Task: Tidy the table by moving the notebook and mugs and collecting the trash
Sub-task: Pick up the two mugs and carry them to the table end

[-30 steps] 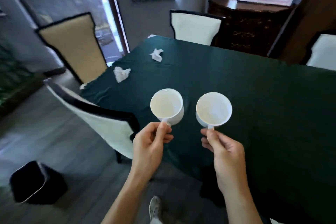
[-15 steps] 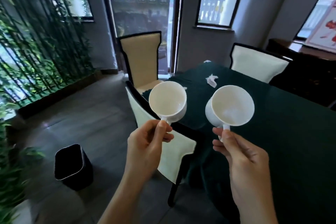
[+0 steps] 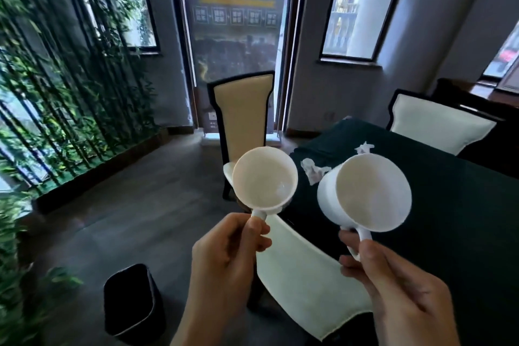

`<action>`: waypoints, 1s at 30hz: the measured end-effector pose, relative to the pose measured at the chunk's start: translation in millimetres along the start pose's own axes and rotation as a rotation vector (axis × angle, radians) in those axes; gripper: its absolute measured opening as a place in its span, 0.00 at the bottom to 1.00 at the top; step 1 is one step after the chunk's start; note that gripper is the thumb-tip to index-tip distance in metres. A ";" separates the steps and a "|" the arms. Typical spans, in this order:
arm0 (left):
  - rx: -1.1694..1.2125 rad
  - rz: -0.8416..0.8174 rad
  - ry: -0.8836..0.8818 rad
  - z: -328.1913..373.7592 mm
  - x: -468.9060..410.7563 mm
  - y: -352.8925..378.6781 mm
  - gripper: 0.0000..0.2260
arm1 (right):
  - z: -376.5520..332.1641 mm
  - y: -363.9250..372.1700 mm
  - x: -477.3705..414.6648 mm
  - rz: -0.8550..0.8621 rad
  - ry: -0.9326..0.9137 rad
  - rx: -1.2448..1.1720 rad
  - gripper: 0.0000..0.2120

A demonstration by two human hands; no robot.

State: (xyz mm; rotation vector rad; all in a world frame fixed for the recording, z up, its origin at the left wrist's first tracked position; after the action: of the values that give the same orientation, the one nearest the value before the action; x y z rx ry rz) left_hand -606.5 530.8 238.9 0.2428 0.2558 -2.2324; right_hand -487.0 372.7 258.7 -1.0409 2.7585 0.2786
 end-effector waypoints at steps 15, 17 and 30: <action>0.010 -0.074 -0.001 -32.7 -138.4 -14.6 0.10 | 37.3 31.2 -126.9 0.055 0.009 -0.080 0.31; 0.022 -0.098 -0.002 -35.5 -165.3 -9.4 0.11 | 44.5 31.4 -154.3 0.068 0.008 -0.093 0.31; 0.013 -0.205 -0.055 -65.8 -296.7 24.3 0.13 | 85.6 11.4 -276.4 0.196 0.078 -0.125 0.11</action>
State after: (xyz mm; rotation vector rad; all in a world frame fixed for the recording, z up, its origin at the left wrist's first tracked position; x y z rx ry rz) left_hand -398.7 753.6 250.7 0.1679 0.2460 -2.4398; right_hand -281.8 576.2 241.4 -0.8245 2.9507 0.4527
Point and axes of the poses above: each hand's wrist, its own x-axis away from the middle knuckle, its own y-axis out of the palm, z = x × y, the point moved 1 cm from there along -x, towards the middle knuckle, and after that the axes turned 13 degrees about -z, right-handed, at the moved point
